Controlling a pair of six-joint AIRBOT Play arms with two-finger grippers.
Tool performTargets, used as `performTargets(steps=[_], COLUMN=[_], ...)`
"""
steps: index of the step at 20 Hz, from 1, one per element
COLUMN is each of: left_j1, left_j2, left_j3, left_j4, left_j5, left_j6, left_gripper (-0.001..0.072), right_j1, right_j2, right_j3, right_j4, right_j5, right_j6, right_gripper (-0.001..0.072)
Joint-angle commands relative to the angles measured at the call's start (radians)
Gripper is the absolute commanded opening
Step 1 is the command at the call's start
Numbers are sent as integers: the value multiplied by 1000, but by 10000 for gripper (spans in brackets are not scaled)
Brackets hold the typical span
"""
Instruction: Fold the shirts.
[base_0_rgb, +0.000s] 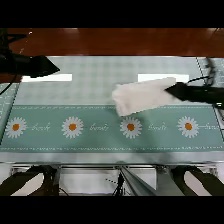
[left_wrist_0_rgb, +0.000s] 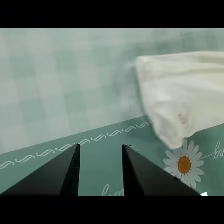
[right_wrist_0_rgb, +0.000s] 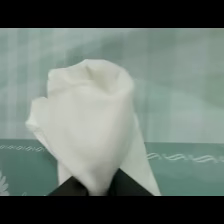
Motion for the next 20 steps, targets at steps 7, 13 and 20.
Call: performTargets(steps=[7,13,20], left_j1=[0,2,2], left_j2=[-106,-142,-205], left_j3=[-19,-21,-21], left_j4=[0,27,95], left_j5=[19,75,144], left_j6=[38,147,199], left_gripper=[317,317,317], right_j1=[-441,-726,-1019], right_j2=[275,274,238], right_j3=[161,161,161], right_j4=[-835,-967,-1063], right_j5=[374,479,716], right_j6=[294,313,261], right_gripper=[36,36,37])
